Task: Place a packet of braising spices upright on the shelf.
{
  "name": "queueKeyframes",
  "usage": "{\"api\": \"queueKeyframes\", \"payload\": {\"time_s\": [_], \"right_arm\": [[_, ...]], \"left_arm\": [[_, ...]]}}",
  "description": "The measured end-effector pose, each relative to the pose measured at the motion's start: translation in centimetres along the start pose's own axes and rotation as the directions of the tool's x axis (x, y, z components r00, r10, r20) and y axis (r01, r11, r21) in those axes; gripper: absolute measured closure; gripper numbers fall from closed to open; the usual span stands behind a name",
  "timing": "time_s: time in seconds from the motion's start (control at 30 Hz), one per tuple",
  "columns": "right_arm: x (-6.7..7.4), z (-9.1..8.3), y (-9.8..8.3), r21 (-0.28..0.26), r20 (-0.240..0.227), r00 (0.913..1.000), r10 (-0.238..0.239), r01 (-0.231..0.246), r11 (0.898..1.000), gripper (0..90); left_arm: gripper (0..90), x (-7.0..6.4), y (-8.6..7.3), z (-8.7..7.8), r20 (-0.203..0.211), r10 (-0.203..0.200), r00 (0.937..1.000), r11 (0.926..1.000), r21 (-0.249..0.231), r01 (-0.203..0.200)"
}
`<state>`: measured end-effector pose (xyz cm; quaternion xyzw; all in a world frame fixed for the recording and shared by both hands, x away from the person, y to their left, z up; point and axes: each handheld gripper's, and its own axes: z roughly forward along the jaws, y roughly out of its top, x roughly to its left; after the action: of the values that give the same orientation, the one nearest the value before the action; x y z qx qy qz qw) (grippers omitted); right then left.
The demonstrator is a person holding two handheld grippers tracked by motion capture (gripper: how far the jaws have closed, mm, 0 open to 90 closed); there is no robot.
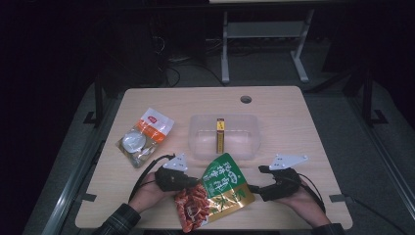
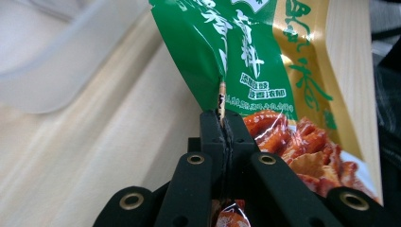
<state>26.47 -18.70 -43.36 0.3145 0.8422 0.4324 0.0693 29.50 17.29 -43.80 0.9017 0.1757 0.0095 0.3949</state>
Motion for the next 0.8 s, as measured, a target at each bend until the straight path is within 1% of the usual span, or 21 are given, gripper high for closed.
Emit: {"api": "queueKeyframes", "payload": {"time_s": [0.07,0.17,0.2,0.27,0.3,0.37,0.4,0.43,0.47,0.5,0.53,0.57,0.6,0.63,0.7,0.73,0.77,0.8], "right_arm": [[0.0,0.1,0.0,0.006,-0.021,0.9998,0.003,-0.003,1.0,17.0],[0.0,0.1,0.0,0.004,-0.046,0.9988,0.016,-0.016,1.0,16.5],[0.0,0.1,0.0,0.002,-0.052,0.9985,0.017,-0.016,1.0,16.5],[0.1,0.2,0.1,-0.005,-0.06,0.998,0.02,-0.02,1.0,16.5],[0.2,0.4,0.1,-0.009,-0.069,0.9975,0.017,-0.018,1.0,16.6],[0.4,0.5,0.2,-0.01,-0.071,0.9972,0.022,-0.023,1.0,16.8],[0.4,0.6,0.2,-0.011,-0.077,0.9969,0.013,-0.014,1.0,17.4],[0.5,0.7,0.3,-0.01,-0.082,0.9965,0.017,-0.017,1.0,17.7],[0.5,0.8,0.3,-0.01,-0.085,0.9963,0.009,-0.01,1.0,17.8],[0.6,1.0,0.5,-0.022,-0.093,0.9956,0.012,-0.015,1.0,18.5],[0.6,1.0,0.5,-0.022,-0.093,0.9956,0.012,-0.015,1.0,18.5],[0.8,1.2,0.8,-0.043,-0.112,0.9934,0.023,-0.028,0.999,19.5],[0.8,1.2,0.8,-0.043,-0.112,0.9934,0.023,-0.028,0.999,19.5],[0.9,1.4,1.0,-0.055,-0.119,0.9926,0.026,-0.032,0.998,19.9],[1.2,1.9,1.9,-0.083,-0.133,0.9909,0.015,-0.026,0.996,22.5],[1.2,1.9,1.9,-0.083,-0.133,0.9909,0.015,-0.026,0.996,22.5],[1.3,2.1,2.1,-0.098,-0.132,0.9912,0.005,-0.019,0.995,23.4],[1.4,2.2,2.4,-0.113,-0.143,0.9896,0.01,-0.026,0.993,24.0]], "left_arm": [[89.2,0.1,0.0,-0.8,-0.021,-0.011,0.9997,0.9997,-0.024,0.01],[89.2,0.5,-0.2,-1.8,-0.042,-0.049,0.9979,0.9954,-0.084,0.045],[89.2,0.6,-0.2,-2.1,-0.045,-0.055,0.9975,0.9941,-0.096,0.05],[89.2,0.8,-0.2,-2.7,-0.064,-0.058,0.9963,0.9908,-0.126,0.049],[89.3,0.8,-0.2,-3.0,-0.069,-0.064,0.9955,0.988,-0.145,0.054],[89.3,1.0,-0.1,-3.6,-0.077,-0.078,0.9939,0.9818,-0.179,0.063],[89.4,1.0,-0.1,-3.8,-0.08,-0.089,0.9928,0.9783,-0.194,0.072],[89.5,1.1,0.0,-4.1,-0.082,-0.094,0.9922,0.9749,-0.21,0.075],[89.5,1.1,0.0,-4.3,-0.083,-0.102,0.9913,0.9714,-0.223,0.081],[89.4,1.1,0.1,-4.5,-0.082,-0.11,0.9905,0.9666,-0.241,0.087],[89.4,1.1,0.2,-4.6,-0.085,-0.108,0.9905,0.9644,-0.251,0.084],[89.4,1.0,0.3,-4.8,-0.086,-0.117,0.9894,0.9606,-0.263,0.091],[89.4,1.0,0.4,-4.9,-0.093,-0.113,0.9892,0.9585,-0.272,0.084],[89.4,0.8,0.5,-4.9,-0.094,-0.117,0.9886,0.9555,-0.282,0.086],[89.4,0.7,0.7,-4.9,-0.102,-0.109,0.9889,0.9513,-0.299,0.074],[89.4,0.6,0.8,-4.9,-0.103,-0.108,0.9888,0.9492,-0.306,0.071],[89.4,0.4,0.9,-4.9,-0.104,-0.109,0.9886,0.9462,-0.316,0.071],[89.4,0.4,1.0,-4.9,-0.11,-0.1,0.9888,0.9466,-0.317,0.061]]}}
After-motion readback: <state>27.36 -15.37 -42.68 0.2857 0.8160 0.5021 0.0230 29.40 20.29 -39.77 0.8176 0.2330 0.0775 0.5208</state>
